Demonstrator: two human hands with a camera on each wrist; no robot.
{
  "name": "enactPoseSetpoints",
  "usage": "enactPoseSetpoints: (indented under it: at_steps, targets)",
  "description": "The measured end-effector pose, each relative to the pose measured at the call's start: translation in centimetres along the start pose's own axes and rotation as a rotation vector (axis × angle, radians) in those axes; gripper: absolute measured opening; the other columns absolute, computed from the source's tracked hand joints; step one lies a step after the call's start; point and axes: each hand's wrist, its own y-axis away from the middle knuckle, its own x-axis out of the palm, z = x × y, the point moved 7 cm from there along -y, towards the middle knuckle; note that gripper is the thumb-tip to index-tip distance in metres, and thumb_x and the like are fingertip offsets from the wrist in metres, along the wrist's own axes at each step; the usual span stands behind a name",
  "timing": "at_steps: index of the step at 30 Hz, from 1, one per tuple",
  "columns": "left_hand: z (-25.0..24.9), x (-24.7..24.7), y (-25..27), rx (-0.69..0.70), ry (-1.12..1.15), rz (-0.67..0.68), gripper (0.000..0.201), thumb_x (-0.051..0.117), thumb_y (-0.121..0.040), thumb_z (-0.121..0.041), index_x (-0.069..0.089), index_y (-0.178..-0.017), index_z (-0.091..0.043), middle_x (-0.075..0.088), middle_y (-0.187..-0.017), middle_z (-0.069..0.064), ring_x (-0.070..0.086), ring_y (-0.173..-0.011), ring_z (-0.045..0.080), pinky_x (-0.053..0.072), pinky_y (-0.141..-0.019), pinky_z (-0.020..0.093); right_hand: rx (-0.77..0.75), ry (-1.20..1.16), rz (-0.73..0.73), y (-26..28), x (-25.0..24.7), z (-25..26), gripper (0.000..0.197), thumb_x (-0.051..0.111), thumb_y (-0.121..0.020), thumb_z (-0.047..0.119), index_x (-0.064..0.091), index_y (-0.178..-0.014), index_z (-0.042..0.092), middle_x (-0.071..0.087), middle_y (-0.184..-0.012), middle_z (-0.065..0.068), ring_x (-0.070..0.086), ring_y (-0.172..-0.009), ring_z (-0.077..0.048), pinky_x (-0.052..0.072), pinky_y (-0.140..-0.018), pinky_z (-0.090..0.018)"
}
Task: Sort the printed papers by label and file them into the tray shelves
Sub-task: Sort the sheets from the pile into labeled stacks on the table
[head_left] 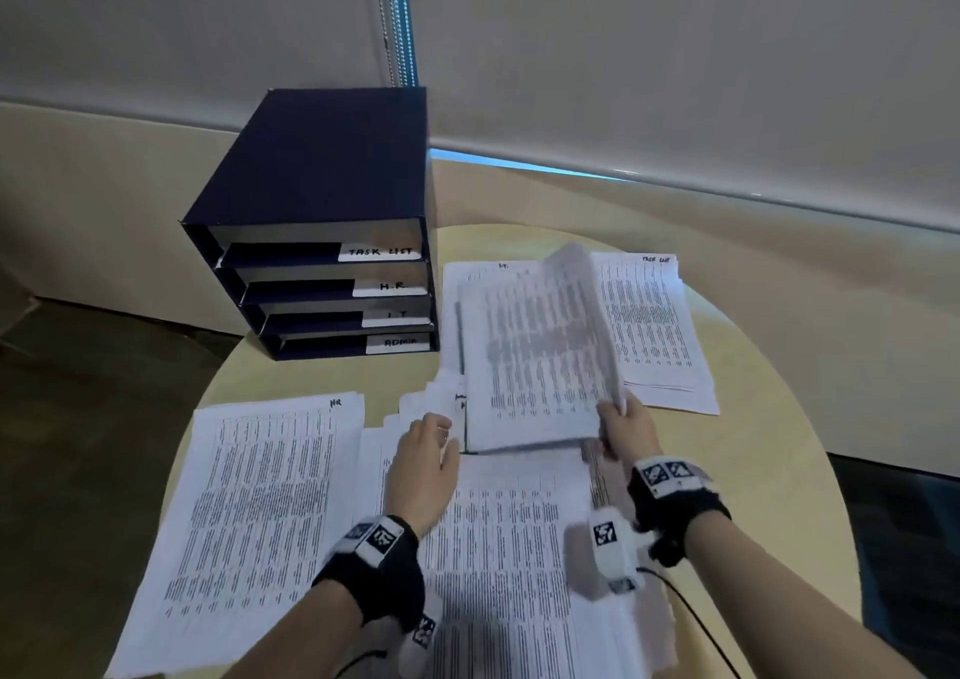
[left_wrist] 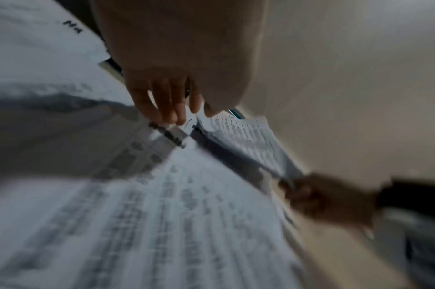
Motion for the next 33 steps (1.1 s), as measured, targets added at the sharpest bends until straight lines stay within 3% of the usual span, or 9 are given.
enactPoseSetpoints:
  at_steps: [4,11,14,17,20,23,26,28,33]
  targets:
    - [0.1,1.0,0.7,0.258,-0.378,0.161,0.047,0.050,-0.093,-0.042,0.038,-0.137,-0.027,0.038,-0.131,-0.004,0.036,-0.120,0.016,0.028,-0.104,0.034,0.127,-0.127,0.051,-4.6,1.5,2.2,0.011,0.047,-0.094,0.012,0.044,-0.084,0.016,0.044,-0.068,-0.003,0.039,-0.047,-0.013,0.037,-0.041,-0.023]
    - [0.6,1.1,1.1,0.269,-0.382,0.193,0.062,0.059,-0.090,-0.042,0.032,-0.143,-0.027,0.034,-0.134,-0.004,0.034,-0.122,0.018,0.027,-0.107,0.030,0.281,-0.196,0.127,-8.3,5.7,5.3,0.035,0.046,-0.093,-0.001,0.038,-0.127,-0.006,0.051,-0.068,-0.011,0.049,-0.052,-0.015,0.039,-0.039,-0.020]
    - [0.2,1.0,1.3,0.289,-0.391,0.172,0.058,0.060,-0.089,-0.040,0.035,-0.140,-0.027,0.034,-0.133,-0.005,0.034,-0.120,0.017,0.029,-0.106,0.029,0.312,-0.087,0.123,-8.5,6.3,5.4,0.039,0.046,-0.095,0.000,0.038,-0.132,-0.006,0.058,-0.072,-0.017,0.057,-0.058,-0.019,0.051,-0.050,-0.024]
    - [-0.1,0.8,1.4,0.337,-0.368,0.131,0.045,0.064,-0.087,-0.033,0.047,-0.128,-0.024,0.043,-0.122,-0.005,0.041,-0.112,0.017,0.033,-0.102,0.030,0.313,-0.070,0.086,-8.6,5.8,4.8,0.058,0.053,-0.089,-0.002,0.029,-0.142,0.002,0.061,-0.098,-0.026,0.064,-0.070,-0.027,0.057,-0.079,-0.040]
    - [-0.7,0.1,1.1,0.371,-0.353,0.091,0.020,0.060,-0.091,-0.028,0.056,-0.109,-0.021,0.052,-0.105,-0.007,0.046,-0.099,0.015,0.034,-0.094,0.029,0.113,0.297,-0.027,-7.8,4.0,5.2,0.077,0.067,-0.083,0.016,0.021,-0.145,0.013,0.038,-0.136,-0.024,0.059,-0.104,-0.035,0.051,-0.090,-0.045]
    - [-1.1,-0.9,0.4,0.336,-0.287,0.118,0.011,0.056,-0.094,-0.029,0.056,-0.089,-0.019,0.054,-0.090,-0.009,0.045,-0.086,0.012,0.034,-0.089,0.030,-0.195,0.450,-0.091,-4.0,2.6,6.0,0.045,0.059,-0.088,0.018,0.044,-0.130,0.010,0.041,-0.131,-0.018,0.054,-0.107,-0.028,0.046,-0.092,-0.035]
    - [-0.4,-1.7,-0.3,0.162,-0.111,0.189,0.015,0.062,-0.090,-0.026,0.060,-0.081,-0.016,0.060,-0.084,-0.007,0.054,-0.081,0.015,0.046,-0.079,0.031,-0.323,0.405,0.011,0.4,2.1,3.8,0.009,0.053,-0.093,0.014,0.061,-0.096,0.012,0.066,-0.094,-0.004,0.057,-0.071,-0.007,0.044,-0.068,-0.020]
    - [0.1,-1.8,-0.7,0.089,-0.028,0.235,0.012,0.065,-0.088,-0.025,0.062,-0.080,-0.017,0.063,-0.083,-0.005,0.059,-0.080,0.015,0.050,-0.072,0.031,-0.270,0.434,0.045,2.4,2.0,0.8,0.008,0.053,-0.093,0.015,0.059,-0.096,0.012,0.065,-0.093,-0.003,0.055,-0.068,-0.005,0.038,-0.058,-0.013]
    - [-0.2,-1.6,-0.8,0.069,0.031,0.290,0.012,0.068,-0.086,-0.026,0.063,-0.076,-0.020,0.068,-0.080,-0.001,0.064,-0.080,0.018,0.053,-0.072,0.034,-0.123,0.482,0.048,5.5,2.6,-4.4,0.027,0.056,-0.088,0.021,0.052,-0.114,0.016,0.052,-0.106,0.000,0.052,-0.085,-0.010,0.039,-0.069,-0.017]
